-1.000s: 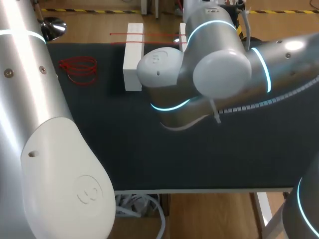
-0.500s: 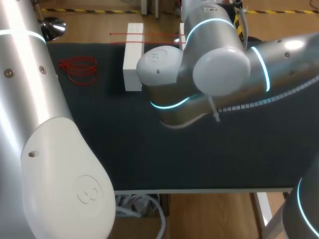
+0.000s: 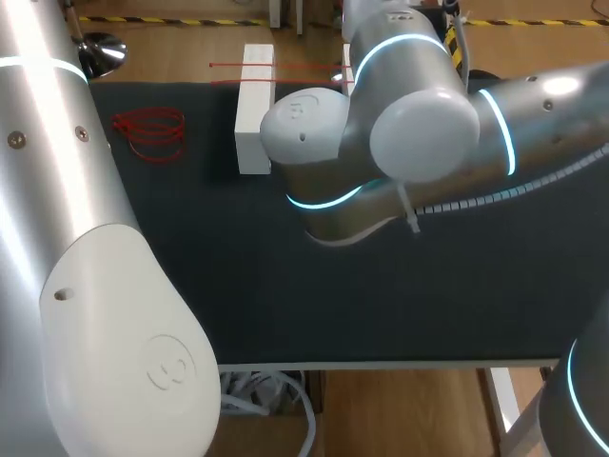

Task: Grab the tape and strap the tape.

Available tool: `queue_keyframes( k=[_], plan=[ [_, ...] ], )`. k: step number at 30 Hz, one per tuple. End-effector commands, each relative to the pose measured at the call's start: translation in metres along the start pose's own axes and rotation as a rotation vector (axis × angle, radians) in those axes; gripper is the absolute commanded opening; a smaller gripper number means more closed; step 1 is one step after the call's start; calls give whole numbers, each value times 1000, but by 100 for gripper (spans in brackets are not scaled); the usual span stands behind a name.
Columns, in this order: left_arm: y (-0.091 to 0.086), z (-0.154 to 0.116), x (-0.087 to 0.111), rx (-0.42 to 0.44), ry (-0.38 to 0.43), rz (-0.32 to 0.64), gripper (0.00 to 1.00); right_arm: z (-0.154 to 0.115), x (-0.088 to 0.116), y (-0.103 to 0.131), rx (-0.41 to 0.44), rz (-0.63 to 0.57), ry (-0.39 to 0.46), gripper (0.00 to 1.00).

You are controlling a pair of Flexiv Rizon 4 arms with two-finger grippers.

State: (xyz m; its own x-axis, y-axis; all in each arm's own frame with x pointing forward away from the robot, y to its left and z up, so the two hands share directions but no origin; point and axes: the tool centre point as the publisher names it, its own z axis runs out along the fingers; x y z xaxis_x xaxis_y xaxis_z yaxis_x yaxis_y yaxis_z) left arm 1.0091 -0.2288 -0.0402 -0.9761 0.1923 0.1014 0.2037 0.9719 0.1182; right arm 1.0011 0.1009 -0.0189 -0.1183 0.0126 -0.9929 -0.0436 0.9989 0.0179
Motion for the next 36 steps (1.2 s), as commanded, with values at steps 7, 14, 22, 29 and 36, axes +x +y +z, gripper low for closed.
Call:
queue_keyframes(
  k=[7, 14, 22, 29, 36],
  plan=[
    [-2, -2, -2, -6, 6, -1, 0, 0, -1, 1, -1, -6, 18, 0],
    [-2, -2, -2, -6, 6, -1, 0, 1, -2, 3, 1, -2, 22, 0],
    [-2, -2, -2, -6, 6, -1, 0, 1, -1, 7, -8, -6, 27, 0],
    [-2, -2, -2, -6, 6, -1, 0, 0, 1, 10, -9, -8, 34, 0],
    [-2, -2, -2, -6, 6, -1, 0, 1, 3, 11, -6, -7, 39, 0]
  ],
)
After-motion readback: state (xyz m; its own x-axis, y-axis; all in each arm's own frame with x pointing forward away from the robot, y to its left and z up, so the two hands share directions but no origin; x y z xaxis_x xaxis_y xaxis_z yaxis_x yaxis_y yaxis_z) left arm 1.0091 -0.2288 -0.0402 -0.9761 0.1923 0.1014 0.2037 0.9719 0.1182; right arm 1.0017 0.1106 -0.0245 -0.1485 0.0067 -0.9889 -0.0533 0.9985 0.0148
